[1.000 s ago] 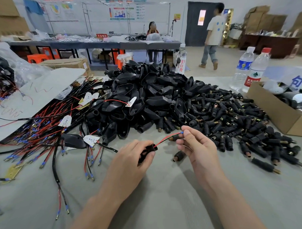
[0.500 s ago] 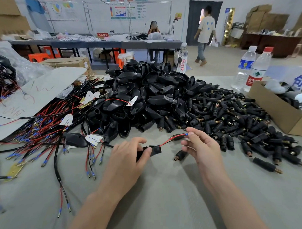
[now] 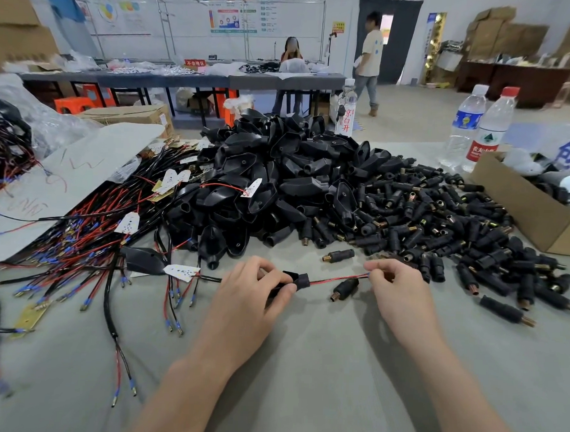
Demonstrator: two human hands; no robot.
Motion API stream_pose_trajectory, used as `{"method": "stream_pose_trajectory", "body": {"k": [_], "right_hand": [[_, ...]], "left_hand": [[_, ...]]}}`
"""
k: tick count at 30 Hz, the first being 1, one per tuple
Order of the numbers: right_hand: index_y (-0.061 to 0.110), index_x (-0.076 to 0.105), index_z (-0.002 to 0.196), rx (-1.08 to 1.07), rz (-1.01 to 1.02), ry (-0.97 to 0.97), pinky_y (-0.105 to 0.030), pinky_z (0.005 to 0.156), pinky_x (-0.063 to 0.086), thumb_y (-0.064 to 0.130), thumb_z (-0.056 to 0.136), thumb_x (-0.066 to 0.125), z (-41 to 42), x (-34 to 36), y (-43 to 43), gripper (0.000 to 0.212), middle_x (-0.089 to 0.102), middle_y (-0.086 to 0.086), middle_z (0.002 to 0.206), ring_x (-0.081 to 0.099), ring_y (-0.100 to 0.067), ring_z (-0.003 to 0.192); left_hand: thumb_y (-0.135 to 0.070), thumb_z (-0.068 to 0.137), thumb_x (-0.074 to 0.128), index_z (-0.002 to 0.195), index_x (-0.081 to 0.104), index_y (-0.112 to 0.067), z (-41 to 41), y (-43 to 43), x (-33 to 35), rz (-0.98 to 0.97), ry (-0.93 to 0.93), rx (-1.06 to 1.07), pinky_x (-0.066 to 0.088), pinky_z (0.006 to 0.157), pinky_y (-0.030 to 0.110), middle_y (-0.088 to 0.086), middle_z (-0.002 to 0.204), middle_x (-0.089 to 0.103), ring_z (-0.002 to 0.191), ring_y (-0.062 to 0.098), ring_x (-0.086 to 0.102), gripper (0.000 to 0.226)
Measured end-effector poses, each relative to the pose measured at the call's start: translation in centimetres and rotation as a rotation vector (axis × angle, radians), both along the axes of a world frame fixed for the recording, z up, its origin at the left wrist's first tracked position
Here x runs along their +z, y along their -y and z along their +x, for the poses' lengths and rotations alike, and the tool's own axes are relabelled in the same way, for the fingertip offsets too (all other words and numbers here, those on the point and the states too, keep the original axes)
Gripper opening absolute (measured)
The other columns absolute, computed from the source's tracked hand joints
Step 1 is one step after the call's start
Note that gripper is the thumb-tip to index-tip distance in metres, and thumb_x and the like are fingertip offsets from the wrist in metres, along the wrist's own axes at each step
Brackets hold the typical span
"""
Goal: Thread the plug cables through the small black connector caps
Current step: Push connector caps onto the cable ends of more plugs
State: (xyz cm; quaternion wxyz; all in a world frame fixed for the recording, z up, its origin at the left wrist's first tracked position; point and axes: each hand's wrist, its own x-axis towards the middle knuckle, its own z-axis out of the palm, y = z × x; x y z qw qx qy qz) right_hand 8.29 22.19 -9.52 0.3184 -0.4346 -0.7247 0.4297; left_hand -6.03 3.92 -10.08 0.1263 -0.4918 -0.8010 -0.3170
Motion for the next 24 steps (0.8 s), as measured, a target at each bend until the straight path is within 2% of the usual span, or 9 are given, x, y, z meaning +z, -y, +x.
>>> {"method": "stream_pose_trajectory", "body": {"k": [2,4,7,10,14,17,20,22,24], "right_hand": [[0.027,0.069,0.092,-0.047,0.049,0.036,-0.016,0.032,0.027,0.013,0.095,0.048,0.4,0.2,-0.4,0.025,0.058,0.008,0.053,0.040,-0.006,0.032],[0.025,0.069,0.095,-0.100,0.104,0.080,-0.023,0.038,0.032,0.012,0.094,0.047,0.9,0.4,-0.9,0.025,0.061,0.004,0.057,0.049,-0.011,0.039],[0.022,0.071,0.100,-0.191,0.124,0.112,-0.026,0.049,0.035,0.012,0.094,0.047,1.8,0.6,-1.8,0.026,0.064,0.002,0.063,0.052,-0.018,0.048],[0.019,0.073,0.102,-0.249,0.137,0.118,-0.029,0.054,0.039,0.011,0.094,0.047,2.4,0.9,-2.5,0.028,0.064,0.003,0.062,0.054,-0.019,0.050],[0.015,0.072,0.104,-0.277,0.175,0.139,-0.032,0.065,0.037,0.009,0.095,0.046,2.9,0.9,-2.8,0.028,0.062,0.005,0.067,0.055,-0.013,0.060],[0.016,0.070,0.111,-0.293,0.196,0.147,-0.035,0.074,0.042,0.012,0.096,0.045,2.9,1.0,-2.9,0.029,0.069,-0.009,0.092,0.062,-0.028,0.082],[0.016,0.065,0.121,-0.329,0.272,0.182,-0.038,0.087,0.039,0.015,0.097,0.050,2.5,1.2,-2.3,0.029,0.058,-0.017,0.121,0.054,-0.035,0.106],[0.015,0.063,0.123,-0.358,0.371,0.200,-0.043,0.093,0.037,0.014,0.095,0.053,2.1,1.2,-1.7,0.030,0.053,-0.018,0.125,0.048,-0.039,0.112],[0.017,0.064,0.121,-0.341,0.468,0.188,-0.044,0.093,0.037,0.014,0.094,0.055,1.7,1.3,-1.0,0.029,0.054,-0.014,0.123,0.047,-0.034,0.110]], "left_hand": [[-0.042,0.096,0.057,0.102,0.072,-0.028,-0.1,0.0,-0.1,0.002,0.004,-0.004,0.039,0.087,0.028,-0.012,0.101,0.051,0.091,0.003,0.044,0.021],[-0.041,0.096,0.060,0.102,0.072,-0.029,-0.2,0.0,-0.2,0.004,0.003,0.002,0.040,0.087,0.030,-0.012,0.101,0.051,0.091,0.003,0.043,0.019],[-0.044,0.095,0.056,0.103,0.072,-0.030,-0.2,0.0,-0.2,0.011,0.006,0.014,0.040,0.087,0.030,-0.012,0.102,0.051,0.091,0.002,0.041,0.023],[-0.042,0.098,0.057,0.109,0.072,-0.030,-0.1,0.1,-0.3,0.005,0.017,0.005,0.040,0.090,0.029,-0.011,0.103,0.052,0.095,0.004,0.043,0.022],[-0.038,0.098,0.057,0.114,0.070,-0.027,0.2,0.0,-0.2,-0.005,0.025,-0.014,0.041,0.092,0.024,-0.012,0.106,0.053,0.102,0.006,0.046,0.024],[-0.035,0.098,0.058,0.120,0.066,-0.028,0.5,0.0,0.1,0.010,0.085,-0.046,0.033,0.095,0.011,-0.017,0.112,0.050,0.109,0.000,0.045,0.024],[-0.033,0.098,0.059,0.121,0.063,-0.031,0.7,0.2,0.6,0.058,0.144,-0.055,0.035,0.095,0.011,-0.023,0.115,0.050,0.113,-0.002,0.047,0.024],[-0.032,0.098,0.056,0.120,0.063,-0.030,0.3,0.7,1.2,0.116,0.161,0.008,0.034,0.094,0.010,-0.021,0.115,0.052,0.112,-0.003,0.048,0.023],[-0.028,0.099,0.053,0.125,0.062,-0.026,-0.7,1.5,1.6,0.147,0.173,0.151,0.035,0.099,0.019,-0.013,0.120,0.057,0.115,0.005,0.049,0.028]]}}
